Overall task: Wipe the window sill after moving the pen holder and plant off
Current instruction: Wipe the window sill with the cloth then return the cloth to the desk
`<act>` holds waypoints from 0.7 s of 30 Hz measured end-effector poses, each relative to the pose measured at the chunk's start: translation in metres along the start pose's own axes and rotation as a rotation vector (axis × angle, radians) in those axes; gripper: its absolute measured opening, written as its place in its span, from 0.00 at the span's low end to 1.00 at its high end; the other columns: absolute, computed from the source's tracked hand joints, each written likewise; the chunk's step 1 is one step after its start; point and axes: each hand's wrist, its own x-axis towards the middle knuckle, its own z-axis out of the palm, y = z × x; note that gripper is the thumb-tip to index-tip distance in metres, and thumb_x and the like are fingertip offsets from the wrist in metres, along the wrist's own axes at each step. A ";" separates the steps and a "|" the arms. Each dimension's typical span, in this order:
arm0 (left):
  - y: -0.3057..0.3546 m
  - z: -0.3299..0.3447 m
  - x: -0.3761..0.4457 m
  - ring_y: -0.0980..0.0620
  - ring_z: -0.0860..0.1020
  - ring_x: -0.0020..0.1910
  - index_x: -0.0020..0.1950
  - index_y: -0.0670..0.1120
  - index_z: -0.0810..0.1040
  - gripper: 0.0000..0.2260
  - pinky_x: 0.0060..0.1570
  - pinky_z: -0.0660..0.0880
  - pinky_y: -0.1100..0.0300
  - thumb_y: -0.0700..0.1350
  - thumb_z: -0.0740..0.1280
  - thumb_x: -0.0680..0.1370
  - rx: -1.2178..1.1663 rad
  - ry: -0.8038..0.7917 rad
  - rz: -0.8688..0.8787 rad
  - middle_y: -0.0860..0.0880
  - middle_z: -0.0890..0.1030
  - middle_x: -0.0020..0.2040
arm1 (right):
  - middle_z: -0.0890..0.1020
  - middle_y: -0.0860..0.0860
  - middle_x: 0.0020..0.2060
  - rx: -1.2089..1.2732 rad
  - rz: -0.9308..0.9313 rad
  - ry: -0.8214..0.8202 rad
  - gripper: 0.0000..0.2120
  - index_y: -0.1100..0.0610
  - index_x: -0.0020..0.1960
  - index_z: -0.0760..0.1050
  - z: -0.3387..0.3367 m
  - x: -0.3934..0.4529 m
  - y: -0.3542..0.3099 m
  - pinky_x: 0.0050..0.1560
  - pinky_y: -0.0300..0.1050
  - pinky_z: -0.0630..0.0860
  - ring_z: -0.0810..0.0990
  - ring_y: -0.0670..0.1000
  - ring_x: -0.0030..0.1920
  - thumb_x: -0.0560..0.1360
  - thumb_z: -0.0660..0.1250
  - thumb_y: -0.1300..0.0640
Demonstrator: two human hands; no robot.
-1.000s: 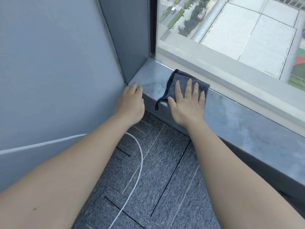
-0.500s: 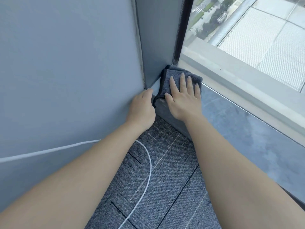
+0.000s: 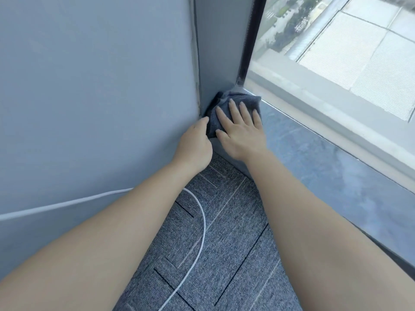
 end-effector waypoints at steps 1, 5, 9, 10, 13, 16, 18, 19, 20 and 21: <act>0.000 0.001 -0.001 0.48 0.61 0.74 0.73 0.40 0.58 0.22 0.69 0.54 0.62 0.34 0.52 0.78 -0.008 0.005 0.002 0.42 0.63 0.75 | 0.44 0.49 0.77 0.003 -0.005 -0.010 0.26 0.45 0.75 0.47 0.001 -0.001 -0.001 0.75 0.51 0.37 0.41 0.51 0.77 0.79 0.48 0.47; 0.009 0.004 -0.003 0.46 0.62 0.73 0.72 0.38 0.59 0.22 0.68 0.54 0.63 0.33 0.52 0.78 -0.007 0.013 0.066 0.41 0.64 0.74 | 0.43 0.50 0.77 0.031 0.042 -0.008 0.25 0.45 0.75 0.45 0.001 -0.010 0.009 0.75 0.52 0.38 0.41 0.51 0.77 0.79 0.45 0.46; 0.025 0.014 -0.003 0.46 0.63 0.73 0.72 0.40 0.60 0.21 0.66 0.54 0.63 0.36 0.52 0.79 0.039 -0.022 0.114 0.41 0.65 0.73 | 0.41 0.51 0.77 0.016 0.157 -0.003 0.26 0.46 0.76 0.42 -0.001 -0.031 0.036 0.75 0.52 0.36 0.39 0.52 0.77 0.80 0.43 0.45; 0.030 0.018 -0.003 0.46 0.62 0.73 0.72 0.40 0.60 0.21 0.67 0.54 0.62 0.36 0.52 0.79 0.047 -0.031 0.129 0.41 0.65 0.74 | 0.41 0.51 0.77 0.015 0.188 -0.003 0.26 0.46 0.76 0.41 -0.001 -0.038 0.044 0.75 0.52 0.36 0.39 0.52 0.77 0.80 0.43 0.45; 0.041 0.031 -0.004 0.46 0.62 0.73 0.72 0.39 0.60 0.20 0.70 0.55 0.58 0.38 0.52 0.79 0.077 -0.054 0.164 0.41 0.65 0.74 | 0.40 0.51 0.77 0.021 0.266 -0.009 0.26 0.47 0.76 0.40 -0.002 -0.061 0.064 0.74 0.52 0.35 0.38 0.52 0.77 0.80 0.43 0.46; 0.050 0.040 -0.009 0.45 0.60 0.74 0.72 0.39 0.60 0.20 0.73 0.54 0.55 0.38 0.51 0.80 0.114 -0.103 0.209 0.41 0.64 0.74 | 0.40 0.51 0.77 0.047 0.354 -0.005 0.27 0.48 0.76 0.39 -0.002 -0.083 0.081 0.74 0.51 0.34 0.38 0.52 0.77 0.80 0.43 0.46; 0.056 0.044 -0.013 0.45 0.59 0.75 0.72 0.40 0.60 0.20 0.74 0.54 0.54 0.38 0.51 0.80 0.125 -0.139 0.232 0.42 0.64 0.74 | 0.39 0.52 0.77 0.067 0.425 -0.008 0.27 0.49 0.76 0.38 -0.001 -0.098 0.091 0.74 0.51 0.34 0.37 0.52 0.77 0.80 0.42 0.46; 0.059 0.045 -0.015 0.46 0.60 0.74 0.72 0.40 0.60 0.20 0.73 0.54 0.54 0.38 0.51 0.80 0.133 -0.154 0.247 0.42 0.65 0.74 | 0.39 0.52 0.77 0.075 0.464 -0.009 0.27 0.49 0.75 0.38 0.000 -0.105 0.096 0.74 0.52 0.34 0.37 0.53 0.77 0.79 0.42 0.46; 0.060 0.046 -0.017 0.46 0.60 0.74 0.72 0.40 0.61 0.20 0.73 0.55 0.54 0.38 0.51 0.80 0.145 -0.169 0.264 0.42 0.66 0.73 | 0.39 0.52 0.77 0.082 0.508 -0.009 0.27 0.49 0.75 0.38 0.000 -0.111 0.099 0.74 0.52 0.35 0.37 0.53 0.77 0.79 0.42 0.46; 0.061 0.047 -0.019 0.46 0.61 0.73 0.72 0.39 0.61 0.19 0.72 0.56 0.55 0.39 0.51 0.80 0.161 -0.183 0.281 0.42 0.67 0.73 | 0.39 0.53 0.77 0.089 0.555 -0.010 0.28 0.50 0.76 0.38 0.000 -0.117 0.102 0.74 0.53 0.35 0.37 0.54 0.77 0.79 0.42 0.46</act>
